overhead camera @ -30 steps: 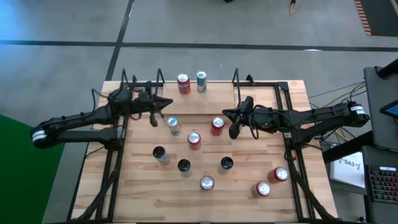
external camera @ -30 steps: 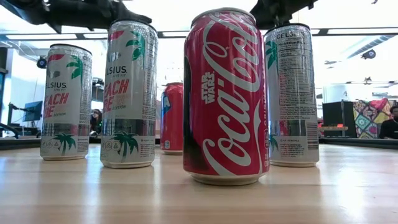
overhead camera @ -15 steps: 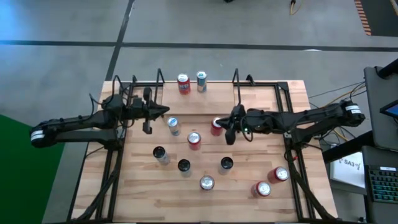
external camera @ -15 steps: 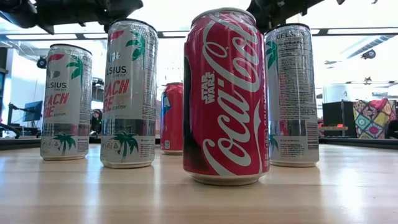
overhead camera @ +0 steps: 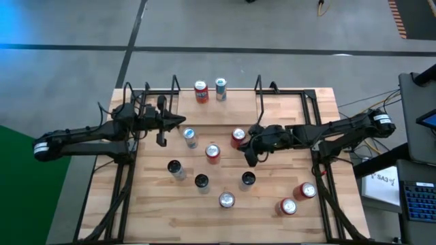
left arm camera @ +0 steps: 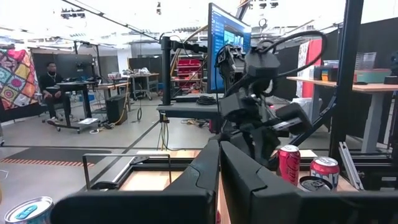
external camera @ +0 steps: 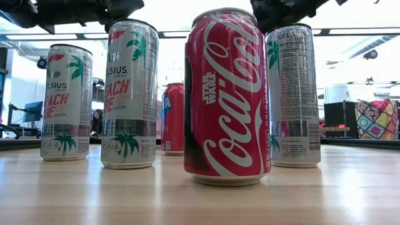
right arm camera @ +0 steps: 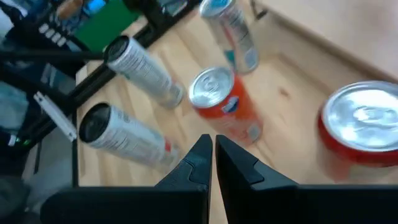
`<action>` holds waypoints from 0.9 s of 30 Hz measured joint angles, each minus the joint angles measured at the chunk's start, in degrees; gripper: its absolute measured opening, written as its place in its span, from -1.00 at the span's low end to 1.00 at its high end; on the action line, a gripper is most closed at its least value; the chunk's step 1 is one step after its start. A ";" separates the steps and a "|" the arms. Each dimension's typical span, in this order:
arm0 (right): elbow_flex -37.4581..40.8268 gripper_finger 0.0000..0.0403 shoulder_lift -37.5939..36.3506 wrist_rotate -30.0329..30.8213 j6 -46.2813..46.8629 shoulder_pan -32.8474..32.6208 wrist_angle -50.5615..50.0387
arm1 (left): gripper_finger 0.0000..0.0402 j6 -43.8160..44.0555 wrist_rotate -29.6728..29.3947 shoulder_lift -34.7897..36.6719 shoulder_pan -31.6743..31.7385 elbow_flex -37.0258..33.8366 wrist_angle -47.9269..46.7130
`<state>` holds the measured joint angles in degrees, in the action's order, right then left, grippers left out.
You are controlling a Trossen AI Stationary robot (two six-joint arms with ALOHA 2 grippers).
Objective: Place canned beverage on shelf
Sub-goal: Put the bottom right red soda can on the shelf
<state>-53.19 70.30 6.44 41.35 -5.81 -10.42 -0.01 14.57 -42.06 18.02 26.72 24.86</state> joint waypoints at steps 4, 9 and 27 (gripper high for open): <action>-8.90 -0.94 5.55 -0.06 -0.08 -1.70 -12.44 | -1.00 -0.03 -0.02 -0.26 0.00 0.02 -0.08; -21.93 -0.94 14.08 0.65 0.20 -1.81 -34.37 | -1.00 0.57 0.00 -0.37 0.00 0.02 -0.15; -39.90 -0.94 20.75 -2.48 6.91 -2.21 -68.55 | -1.00 1.61 0.00 -0.22 0.00 0.02 -0.90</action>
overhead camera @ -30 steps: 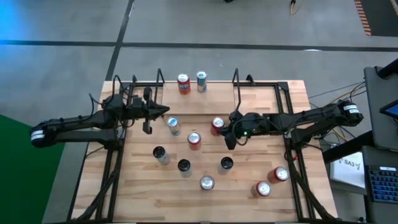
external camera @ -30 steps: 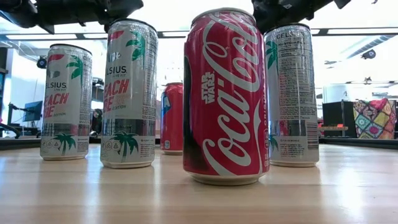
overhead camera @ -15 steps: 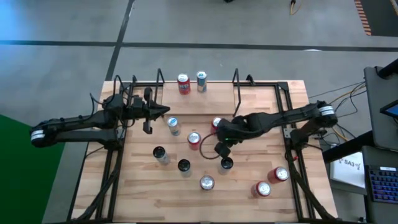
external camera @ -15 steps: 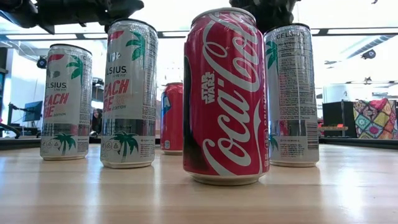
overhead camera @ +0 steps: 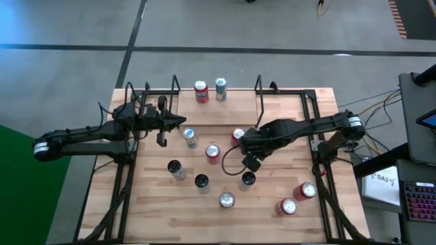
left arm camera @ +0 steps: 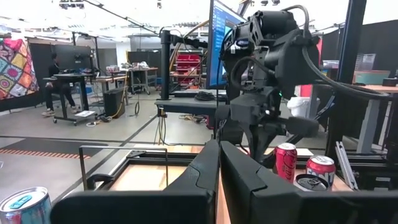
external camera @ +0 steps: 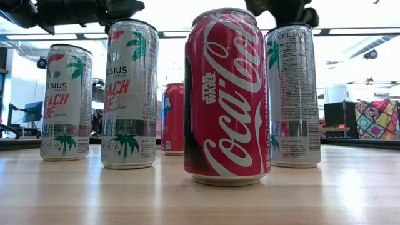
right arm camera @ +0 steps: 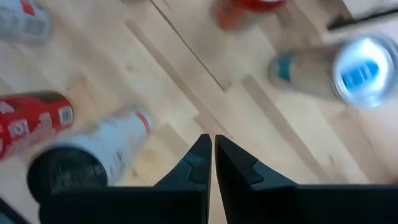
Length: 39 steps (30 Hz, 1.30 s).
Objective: Place canned beverage on shelf
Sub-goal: Put the bottom right red soda can on the shelf
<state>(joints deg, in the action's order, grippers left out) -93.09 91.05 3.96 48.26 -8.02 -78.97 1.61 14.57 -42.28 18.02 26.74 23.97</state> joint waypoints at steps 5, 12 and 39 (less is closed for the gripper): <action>0.71 -0.94 -1.75 -0.55 6.65 -1.48 -7.43 | -1.00 0.01 0.00 0.00 0.00 0.00 -0.22; 2.75 -0.94 -5.14 -2.05 15.10 -6.94 -10.89 | -1.00 0.02 -0.01 0.00 0.00 0.00 -0.52; 30.30 -0.94 -26.09 -18.14 58.46 -29.54 5.85 | -1.00 1.97 -0.01 0.00 0.00 0.00 -0.46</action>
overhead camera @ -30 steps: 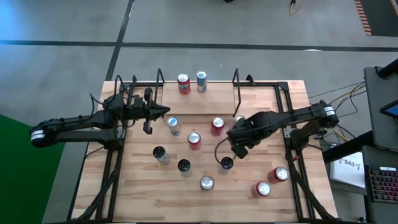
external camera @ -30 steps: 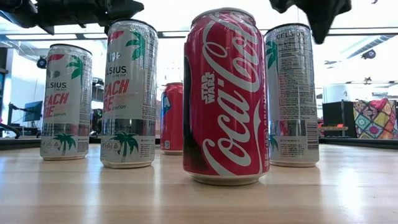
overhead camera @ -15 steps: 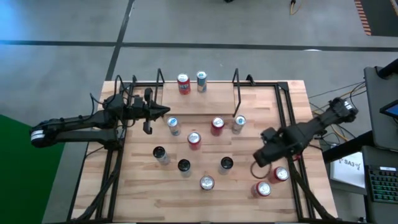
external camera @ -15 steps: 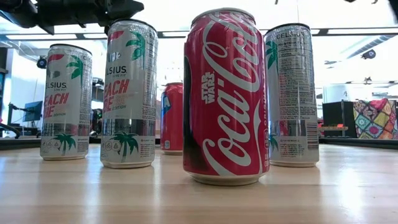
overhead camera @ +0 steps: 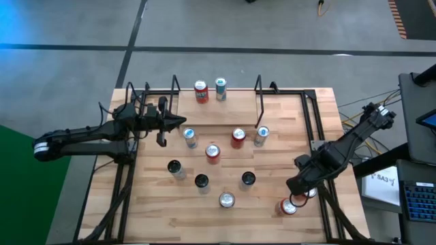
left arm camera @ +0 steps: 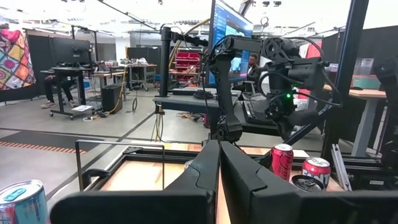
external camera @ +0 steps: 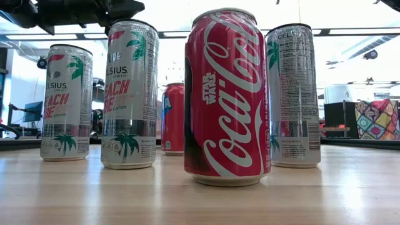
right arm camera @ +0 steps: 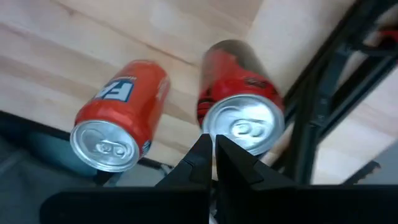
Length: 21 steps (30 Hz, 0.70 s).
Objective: Place canned beverage on shelf
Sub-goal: Put the bottom right red soda can on the shelf
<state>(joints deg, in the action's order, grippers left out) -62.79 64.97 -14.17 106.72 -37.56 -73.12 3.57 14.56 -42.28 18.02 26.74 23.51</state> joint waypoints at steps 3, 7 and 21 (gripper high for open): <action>1.03 -0.93 0.59 0.18 2.61 0.05 1.27 | -1.00 -0.02 0.01 0.00 0.00 0.00 0.02; 1.51 -0.83 0.90 0.20 2.18 0.04 1.00 | -1.00 -0.02 -0.01 0.00 0.00 0.00 0.02; 1.18 0.18 0.84 0.20 5.88 0.06 -3.50 | -1.00 0.00 -0.01 -0.01 -0.12 -0.15 0.00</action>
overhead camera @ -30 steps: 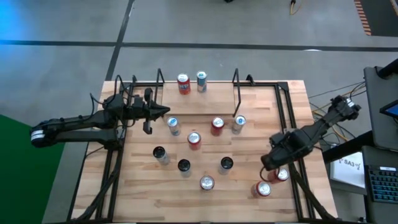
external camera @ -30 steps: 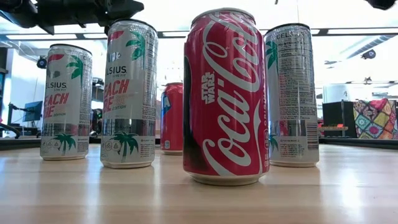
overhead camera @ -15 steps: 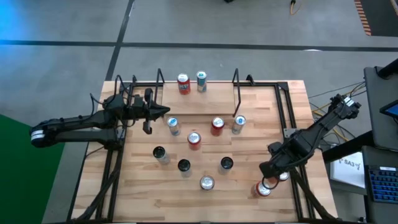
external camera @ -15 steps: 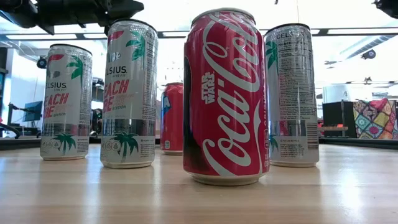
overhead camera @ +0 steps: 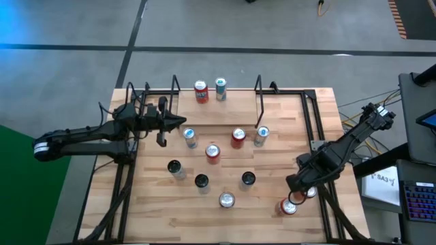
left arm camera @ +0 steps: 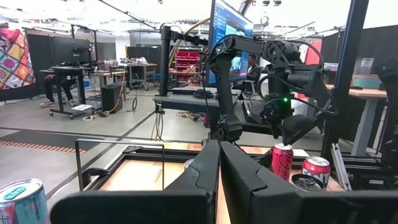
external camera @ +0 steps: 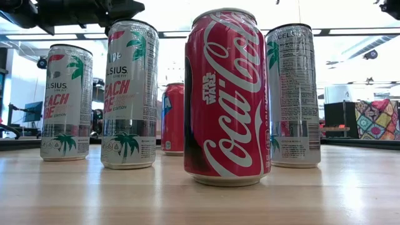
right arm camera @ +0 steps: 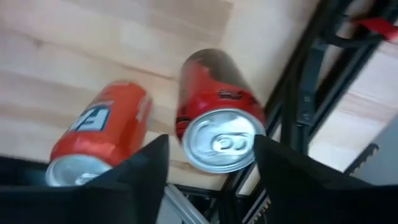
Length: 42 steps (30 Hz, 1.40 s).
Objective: Place canned beverage on shelf
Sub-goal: Put the bottom right red soda can on the shelf
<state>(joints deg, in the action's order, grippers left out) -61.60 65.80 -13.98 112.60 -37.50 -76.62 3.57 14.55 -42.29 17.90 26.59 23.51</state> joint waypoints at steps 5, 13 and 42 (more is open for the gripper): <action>0.00 0.53 0.00 -3.77 0.87 -0.02 -2.08 | -1.00 0.00 0.01 -0.01 -0.10 0.00 0.00; 0.00 0.75 0.00 -4.48 0.07 -0.02 -1.89 | -1.00 0.00 0.02 -0.01 -0.10 -0.04 0.00; 0.15 0.76 7.53 -2.56 2.90 -3.65 2.85 | -1.00 0.20 0.01 -0.01 -0.23 -0.11 -0.89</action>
<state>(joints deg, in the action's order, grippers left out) -61.45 73.33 -16.53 115.50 -41.15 -73.77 3.77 14.55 -42.30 17.67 26.48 22.62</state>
